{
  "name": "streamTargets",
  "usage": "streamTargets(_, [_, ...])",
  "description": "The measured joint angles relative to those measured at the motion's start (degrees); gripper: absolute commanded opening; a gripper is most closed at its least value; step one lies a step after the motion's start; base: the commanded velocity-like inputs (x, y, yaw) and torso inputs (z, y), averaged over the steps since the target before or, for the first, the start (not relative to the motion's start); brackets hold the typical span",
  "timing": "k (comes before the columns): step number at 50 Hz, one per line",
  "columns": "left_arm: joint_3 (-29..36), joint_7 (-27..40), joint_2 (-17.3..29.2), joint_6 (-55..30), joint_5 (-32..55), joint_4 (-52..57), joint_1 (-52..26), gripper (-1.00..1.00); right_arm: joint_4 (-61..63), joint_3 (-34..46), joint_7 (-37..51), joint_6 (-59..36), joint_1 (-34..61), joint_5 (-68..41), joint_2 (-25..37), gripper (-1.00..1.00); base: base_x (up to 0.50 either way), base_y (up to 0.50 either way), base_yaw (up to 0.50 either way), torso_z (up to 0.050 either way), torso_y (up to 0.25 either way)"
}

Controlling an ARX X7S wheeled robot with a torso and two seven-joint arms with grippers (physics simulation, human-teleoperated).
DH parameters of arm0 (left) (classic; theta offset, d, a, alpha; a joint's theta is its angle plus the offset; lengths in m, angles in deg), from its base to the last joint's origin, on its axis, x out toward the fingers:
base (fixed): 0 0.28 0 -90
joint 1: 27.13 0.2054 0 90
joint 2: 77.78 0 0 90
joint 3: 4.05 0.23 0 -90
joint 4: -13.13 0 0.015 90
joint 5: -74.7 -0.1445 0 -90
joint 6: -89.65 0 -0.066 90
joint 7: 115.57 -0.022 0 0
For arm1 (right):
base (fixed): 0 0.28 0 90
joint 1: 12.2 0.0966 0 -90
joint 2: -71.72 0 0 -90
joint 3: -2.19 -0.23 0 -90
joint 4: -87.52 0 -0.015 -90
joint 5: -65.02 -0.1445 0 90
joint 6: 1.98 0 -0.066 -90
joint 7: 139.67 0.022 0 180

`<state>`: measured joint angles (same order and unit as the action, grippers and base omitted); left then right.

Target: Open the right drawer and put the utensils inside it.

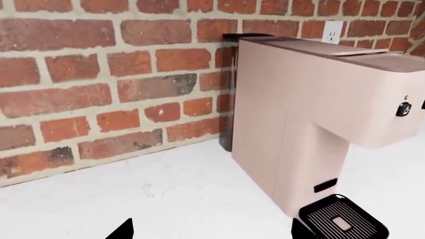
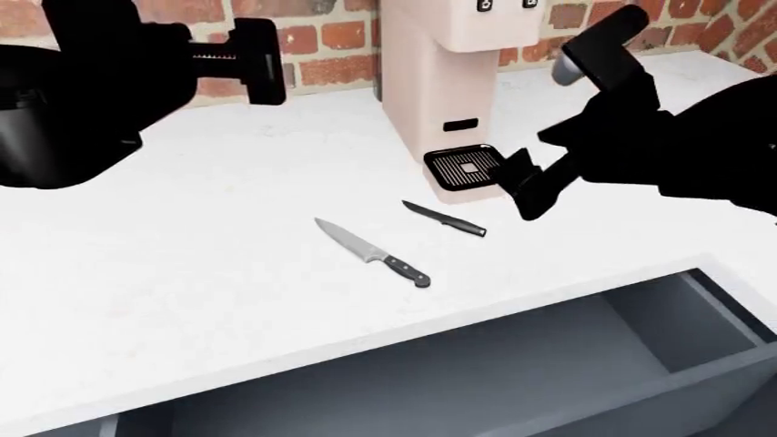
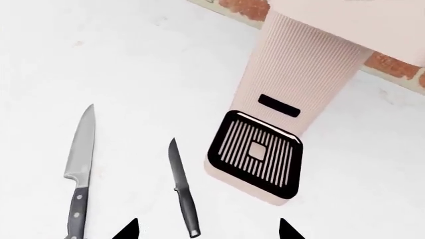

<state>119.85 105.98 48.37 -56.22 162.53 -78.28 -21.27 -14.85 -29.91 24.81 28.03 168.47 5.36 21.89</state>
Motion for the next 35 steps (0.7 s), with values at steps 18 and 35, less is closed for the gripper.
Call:
streamTargets(18, [1.32, -2.13, -0.10, 0.33, -1.82, 0.43, 0.54, 1.00, -12.99, 0.90, -5.62, 9.75, -5.02, 4.02, -4.94, 1.00, 0.00, 0.00, 0.00, 0.000, 0.000])
streamTargets(35, [1.69, -3.03, 0.11, 0.58, -2.33, 0.61, 0.64, 1.00, -20.79, 3.20, -10.06, 14.86, -8.22, 7.04, -9.06, 1.00, 0.00, 0.00, 0.00, 0.000, 0.000])
